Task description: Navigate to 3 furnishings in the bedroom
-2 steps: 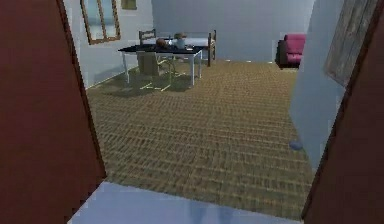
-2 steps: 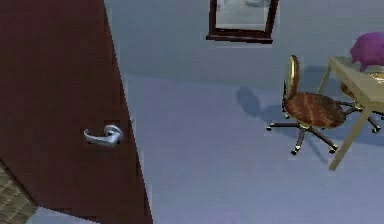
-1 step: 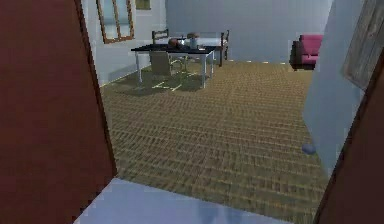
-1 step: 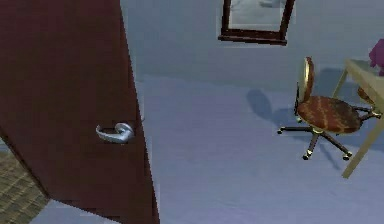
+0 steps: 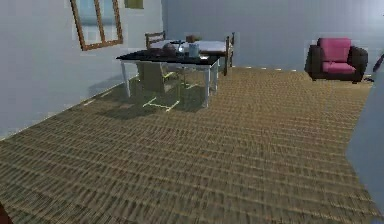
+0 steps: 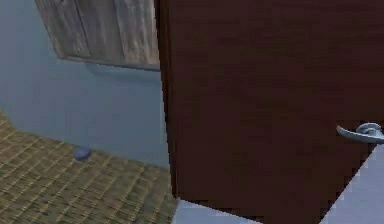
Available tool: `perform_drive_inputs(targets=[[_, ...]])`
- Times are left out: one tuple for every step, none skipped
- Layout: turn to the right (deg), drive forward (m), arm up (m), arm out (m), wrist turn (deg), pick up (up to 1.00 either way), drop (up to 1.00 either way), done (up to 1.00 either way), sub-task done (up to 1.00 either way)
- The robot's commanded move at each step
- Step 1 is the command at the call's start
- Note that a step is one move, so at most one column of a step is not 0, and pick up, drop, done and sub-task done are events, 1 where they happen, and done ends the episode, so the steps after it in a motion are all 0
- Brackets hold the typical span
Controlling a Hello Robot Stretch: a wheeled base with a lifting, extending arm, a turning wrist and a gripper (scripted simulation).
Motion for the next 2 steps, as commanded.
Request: perform_drive_inputs(targets=[[0.0, 1.00, 0.00, 0.00, 0.0, 0.00, 0.00, 0.00, 0.00], [0.0, 1.00, 0.00, 0.00, 0.0, 0.00, 0.00, 0.00, 0.00]])
